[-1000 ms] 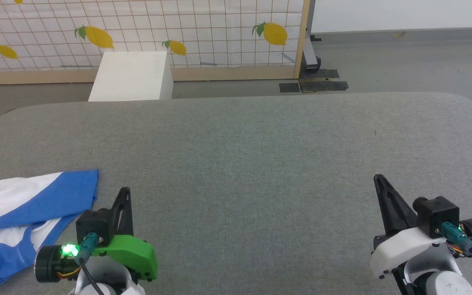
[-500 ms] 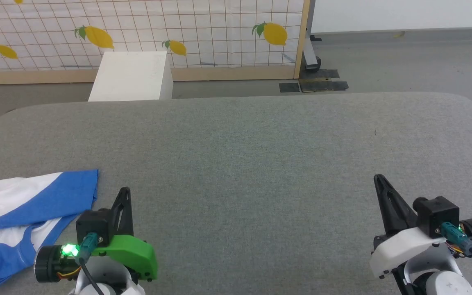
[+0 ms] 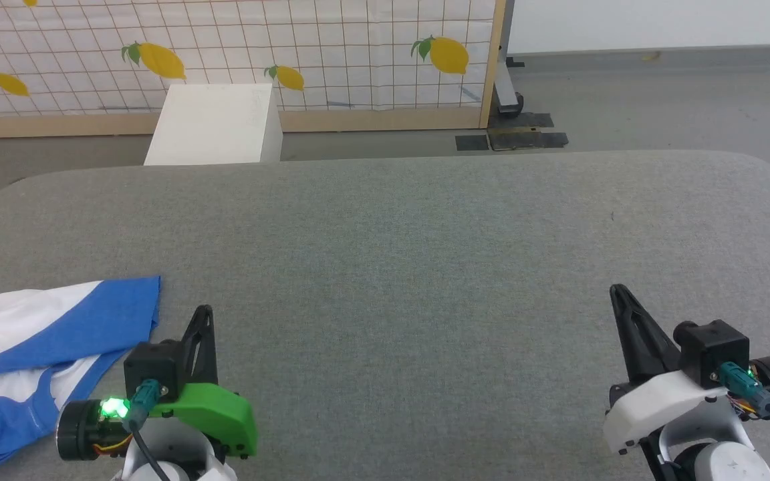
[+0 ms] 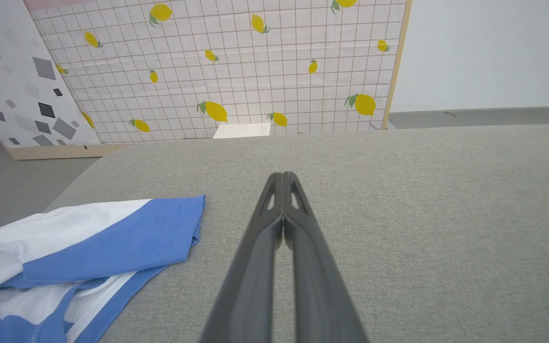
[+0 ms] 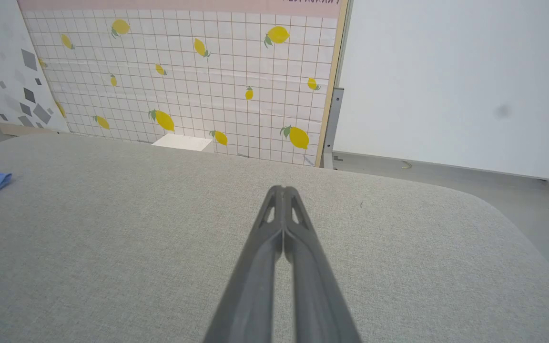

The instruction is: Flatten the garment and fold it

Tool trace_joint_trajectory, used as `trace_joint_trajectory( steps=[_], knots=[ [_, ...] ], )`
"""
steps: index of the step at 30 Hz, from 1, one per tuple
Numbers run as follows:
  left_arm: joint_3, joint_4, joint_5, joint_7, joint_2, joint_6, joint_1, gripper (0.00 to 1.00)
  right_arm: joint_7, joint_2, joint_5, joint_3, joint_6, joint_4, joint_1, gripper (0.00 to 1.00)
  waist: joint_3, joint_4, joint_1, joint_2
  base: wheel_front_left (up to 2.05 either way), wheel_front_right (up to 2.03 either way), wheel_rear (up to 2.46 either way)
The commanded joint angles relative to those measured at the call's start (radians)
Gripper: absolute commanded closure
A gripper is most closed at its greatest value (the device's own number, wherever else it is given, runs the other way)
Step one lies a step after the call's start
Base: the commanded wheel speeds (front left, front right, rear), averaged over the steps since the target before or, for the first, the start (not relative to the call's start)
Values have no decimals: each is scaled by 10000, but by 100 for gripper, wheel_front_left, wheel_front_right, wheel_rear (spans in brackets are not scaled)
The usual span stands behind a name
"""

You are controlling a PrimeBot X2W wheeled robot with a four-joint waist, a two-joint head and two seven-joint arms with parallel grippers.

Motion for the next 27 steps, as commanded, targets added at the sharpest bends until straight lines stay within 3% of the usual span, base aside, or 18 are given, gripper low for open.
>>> trace_joint_trajectory(
  steps=[1,5,6,27],
  knots=[
    [26,-24,128,14,-34,-9,34,100,1,1,-64,-1,-15,-55,100,100,0,0,0,0,0,0,0],
    [2,0,-2,-2,0,1,1,100,-2,0,4,1,0,1,2,100,0,0,0,0,0,0,0],
    [-10,2,-25,0,2,0,0,0,0,0,3,2,0,4,-1,0,0,0,0,0,0,0,0],
    [-252,302,-338,-380,-3,232,-62,0,-382,0,569,-132,-2,339,168,0,9,117,0,0,0,0,0]
  ],
)
